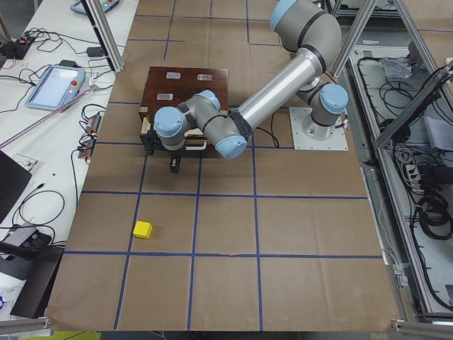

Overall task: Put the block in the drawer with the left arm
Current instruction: 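Pull the drawer outward with the left gripper, away from the box, then release the handle and move the left gripper over the yellow cube, then grasp the yellow cube with the left gripper and lift it, then carry the yellow cube over the open drawer and lower it inside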

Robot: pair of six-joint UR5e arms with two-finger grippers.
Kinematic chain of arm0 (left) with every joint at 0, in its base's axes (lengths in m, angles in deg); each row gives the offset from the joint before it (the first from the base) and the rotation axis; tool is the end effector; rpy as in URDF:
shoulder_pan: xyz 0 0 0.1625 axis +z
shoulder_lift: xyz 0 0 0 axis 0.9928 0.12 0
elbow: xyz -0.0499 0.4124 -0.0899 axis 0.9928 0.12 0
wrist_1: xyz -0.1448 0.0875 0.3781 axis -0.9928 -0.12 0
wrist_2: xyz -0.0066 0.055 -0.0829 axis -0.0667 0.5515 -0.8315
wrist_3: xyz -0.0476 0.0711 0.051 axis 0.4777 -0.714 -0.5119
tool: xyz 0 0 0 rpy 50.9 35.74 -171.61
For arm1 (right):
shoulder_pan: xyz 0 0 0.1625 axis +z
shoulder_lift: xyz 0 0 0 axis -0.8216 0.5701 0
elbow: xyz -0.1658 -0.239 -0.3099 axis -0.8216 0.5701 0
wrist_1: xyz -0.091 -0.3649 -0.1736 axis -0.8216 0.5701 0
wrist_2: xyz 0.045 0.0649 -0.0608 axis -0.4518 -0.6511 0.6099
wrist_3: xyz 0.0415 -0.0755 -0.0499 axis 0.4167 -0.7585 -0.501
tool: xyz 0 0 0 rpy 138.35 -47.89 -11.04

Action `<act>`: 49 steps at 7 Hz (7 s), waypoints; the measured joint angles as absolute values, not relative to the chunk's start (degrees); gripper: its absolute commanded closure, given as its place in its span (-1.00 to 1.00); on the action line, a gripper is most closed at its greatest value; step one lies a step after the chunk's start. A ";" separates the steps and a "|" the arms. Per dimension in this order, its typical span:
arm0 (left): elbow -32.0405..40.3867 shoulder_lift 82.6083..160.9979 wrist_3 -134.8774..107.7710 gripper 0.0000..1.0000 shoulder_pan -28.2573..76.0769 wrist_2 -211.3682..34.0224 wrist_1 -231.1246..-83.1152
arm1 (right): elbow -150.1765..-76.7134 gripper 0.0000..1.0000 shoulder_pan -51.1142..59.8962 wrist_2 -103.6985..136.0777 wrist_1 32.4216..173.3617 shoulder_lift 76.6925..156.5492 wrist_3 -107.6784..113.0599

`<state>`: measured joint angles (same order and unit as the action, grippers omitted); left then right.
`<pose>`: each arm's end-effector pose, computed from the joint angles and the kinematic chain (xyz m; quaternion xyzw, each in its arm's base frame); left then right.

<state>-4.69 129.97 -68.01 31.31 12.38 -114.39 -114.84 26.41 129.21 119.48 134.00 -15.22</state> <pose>0.2895 -0.6127 0.3016 -0.0105 -0.9953 0.0343 0.0897 0.0589 -0.5170 0.4326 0.0605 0.9976 0.0328 0.0028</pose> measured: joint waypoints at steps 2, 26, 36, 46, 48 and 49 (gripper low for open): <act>-4.90 130.01 -68.16 -0.97 32.51 12.48 -114.31 | -114.84 -1.00 26.41 129.21 119.48 134.00 -15.22; -55.80 163.02 -83.17 -0.97 39.14 14.60 -125.14 | -114.83 -1.00 26.41 129.21 119.48 134.00 -15.23; -58.05 168.83 -82.60 0.18 38.60 14.96 -126.37 | -114.78 -1.00 26.41 129.21 119.48 134.00 -15.22; -33.33 138.68 -81.02 0.42 38.91 15.07 -135.30 | -114.81 -1.00 26.41 129.21 119.49 134.00 -15.22; -21.78 130.21 -78.71 0.41 38.66 14.98 -132.04 | -114.84 -1.00 26.41 129.21 119.49 134.00 -15.22; -14.05 125.83 -76.78 0.41 38.39 14.96 -127.14 | -114.84 -1.00 26.41 129.21 119.48 134.00 -15.22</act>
